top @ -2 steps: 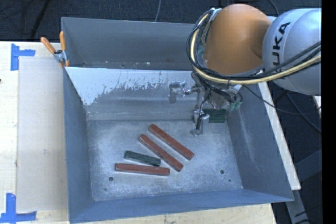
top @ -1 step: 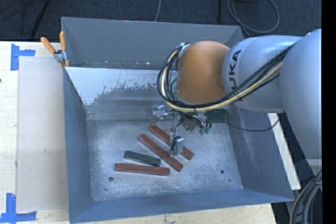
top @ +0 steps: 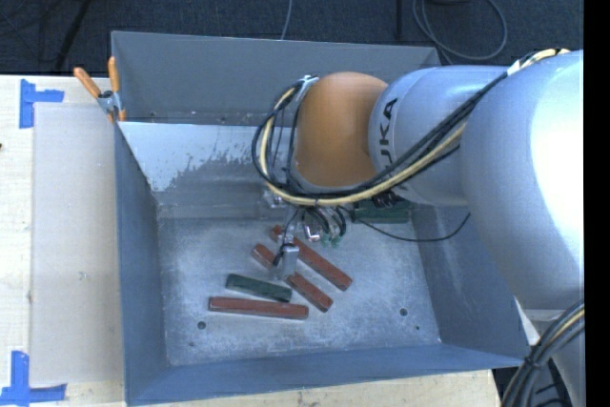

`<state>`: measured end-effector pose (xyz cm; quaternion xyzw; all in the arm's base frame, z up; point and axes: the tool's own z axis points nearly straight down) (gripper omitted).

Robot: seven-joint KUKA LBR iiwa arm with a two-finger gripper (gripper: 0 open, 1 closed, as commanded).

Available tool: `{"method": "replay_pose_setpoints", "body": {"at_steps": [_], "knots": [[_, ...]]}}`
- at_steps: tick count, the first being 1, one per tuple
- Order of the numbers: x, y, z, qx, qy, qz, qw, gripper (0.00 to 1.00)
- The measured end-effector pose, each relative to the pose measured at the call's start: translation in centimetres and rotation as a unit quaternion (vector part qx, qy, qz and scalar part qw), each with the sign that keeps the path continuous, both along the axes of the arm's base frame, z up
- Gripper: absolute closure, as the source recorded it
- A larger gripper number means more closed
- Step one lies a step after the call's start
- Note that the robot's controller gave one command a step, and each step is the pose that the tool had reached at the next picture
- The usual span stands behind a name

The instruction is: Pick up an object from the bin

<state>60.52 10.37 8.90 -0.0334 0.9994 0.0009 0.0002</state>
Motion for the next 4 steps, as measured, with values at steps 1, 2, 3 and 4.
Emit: {"method": "replay_pose_setpoints", "body": {"at_steps": [1,2,3,4], "knots": [[0.9,-4.5,-1.9,0.0,0.0009,-0.049,0.9988,0.0],[1.0,-4.4,-1.7,0.0,-0.0019,-0.047,0.9989,1.0],[1.8,-3.8,6.0,0.0,-0.005,-0.028,0.9996,1.0],[0.9,-2.7,13.1,0.0,-0.0049,-0.019,0.9998,1.0]]}}
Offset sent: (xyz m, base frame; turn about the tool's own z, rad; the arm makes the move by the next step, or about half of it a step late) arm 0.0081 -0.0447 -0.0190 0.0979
